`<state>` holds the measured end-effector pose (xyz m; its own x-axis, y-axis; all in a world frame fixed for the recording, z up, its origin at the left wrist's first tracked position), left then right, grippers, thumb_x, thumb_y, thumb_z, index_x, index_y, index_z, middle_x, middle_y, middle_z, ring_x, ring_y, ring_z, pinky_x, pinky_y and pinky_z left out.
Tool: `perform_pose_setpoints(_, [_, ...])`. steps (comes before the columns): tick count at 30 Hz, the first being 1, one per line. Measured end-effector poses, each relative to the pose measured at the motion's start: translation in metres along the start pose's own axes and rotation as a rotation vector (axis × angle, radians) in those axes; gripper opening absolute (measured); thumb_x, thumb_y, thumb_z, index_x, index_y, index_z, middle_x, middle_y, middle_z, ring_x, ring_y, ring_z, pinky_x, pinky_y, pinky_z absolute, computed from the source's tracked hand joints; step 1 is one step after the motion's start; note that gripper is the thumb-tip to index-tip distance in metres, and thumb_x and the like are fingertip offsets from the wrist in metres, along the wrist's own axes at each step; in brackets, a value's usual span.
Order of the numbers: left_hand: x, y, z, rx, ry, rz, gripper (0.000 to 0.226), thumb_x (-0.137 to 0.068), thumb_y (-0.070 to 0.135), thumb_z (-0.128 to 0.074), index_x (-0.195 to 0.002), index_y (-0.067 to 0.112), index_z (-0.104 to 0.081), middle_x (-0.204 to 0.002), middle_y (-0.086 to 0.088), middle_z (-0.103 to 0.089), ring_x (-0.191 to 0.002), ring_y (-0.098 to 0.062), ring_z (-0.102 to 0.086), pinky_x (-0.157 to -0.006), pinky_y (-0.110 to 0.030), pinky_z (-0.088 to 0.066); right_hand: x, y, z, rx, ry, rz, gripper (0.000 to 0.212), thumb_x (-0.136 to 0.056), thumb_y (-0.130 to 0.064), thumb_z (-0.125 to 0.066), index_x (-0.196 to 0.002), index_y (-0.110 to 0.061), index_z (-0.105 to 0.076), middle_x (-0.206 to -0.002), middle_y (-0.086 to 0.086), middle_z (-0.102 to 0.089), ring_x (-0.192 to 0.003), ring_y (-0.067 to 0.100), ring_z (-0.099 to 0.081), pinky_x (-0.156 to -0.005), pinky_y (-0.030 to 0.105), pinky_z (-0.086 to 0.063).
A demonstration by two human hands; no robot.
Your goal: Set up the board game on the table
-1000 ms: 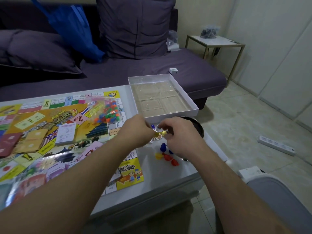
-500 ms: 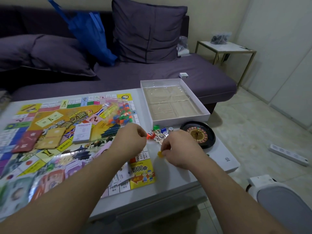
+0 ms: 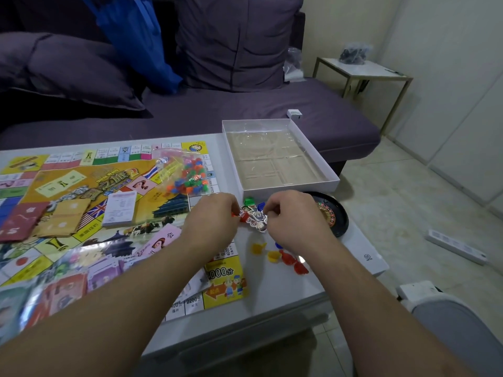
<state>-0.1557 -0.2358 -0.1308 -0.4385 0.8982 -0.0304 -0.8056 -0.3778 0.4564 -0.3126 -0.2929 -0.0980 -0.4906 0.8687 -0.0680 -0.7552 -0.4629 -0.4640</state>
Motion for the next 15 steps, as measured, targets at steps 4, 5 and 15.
perform_pose_setpoints(4, [0.003, -0.006, 0.008, 0.091, 0.055, 0.003, 0.022, -0.097, 0.029, -0.070, -0.117, 0.023, -0.071, -0.110, 0.002, -0.072, -0.098, -0.017, -0.066, -0.086, -0.037, -0.060, -0.002, -0.003, -0.004, -0.026, 0.003, -0.008, 0.025, -0.088, -0.009, -0.061, -0.099, -0.023, -0.078, -0.096, -0.001, -0.074, -0.088, 0.020, -0.067, -0.081, 0.040, -0.061])
perform_pose_setpoints(5, [0.003, -0.009, 0.009, 0.127, 0.067, 0.012, 0.022, -0.096, 0.026, -0.070, -0.118, 0.023, -0.071, -0.111, 0.003, -0.072, -0.098, -0.016, -0.066, -0.084, -0.034, -0.059, -0.003, -0.004, -0.005, -0.037, 0.001, -0.009, 0.026, -0.088, -0.009, -0.061, -0.102, -0.023, -0.077, -0.098, 0.000, -0.074, -0.089, 0.021, -0.068, -0.081, 0.042, -0.062])
perform_pose_setpoints(15, [0.013, -0.011, 0.016, 0.530, 0.061, 0.017, 0.033, -0.083, 0.018, -0.084, -0.109, 0.034, -0.071, -0.093, 0.014, -0.074, -0.082, 0.000, -0.071, -0.067, -0.018, -0.056, -0.012, -0.011, -0.012, -0.429, 0.013, -0.078, 0.010, -0.099, -0.035, -0.068, -0.103, -0.026, -0.073, -0.091, -0.010, -0.073, -0.082, 0.007, -0.070, -0.074, 0.030, -0.058])
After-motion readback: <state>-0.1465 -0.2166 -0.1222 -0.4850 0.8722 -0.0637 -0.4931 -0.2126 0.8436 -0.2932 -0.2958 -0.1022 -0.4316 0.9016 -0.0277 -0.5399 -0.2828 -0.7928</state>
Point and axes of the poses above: each hand's wrist, its own x-axis away from the middle knuckle, its own z-axis out of the back of the hand, y = z × x, the point moved 4 cm from there along -x, towards the middle knuckle
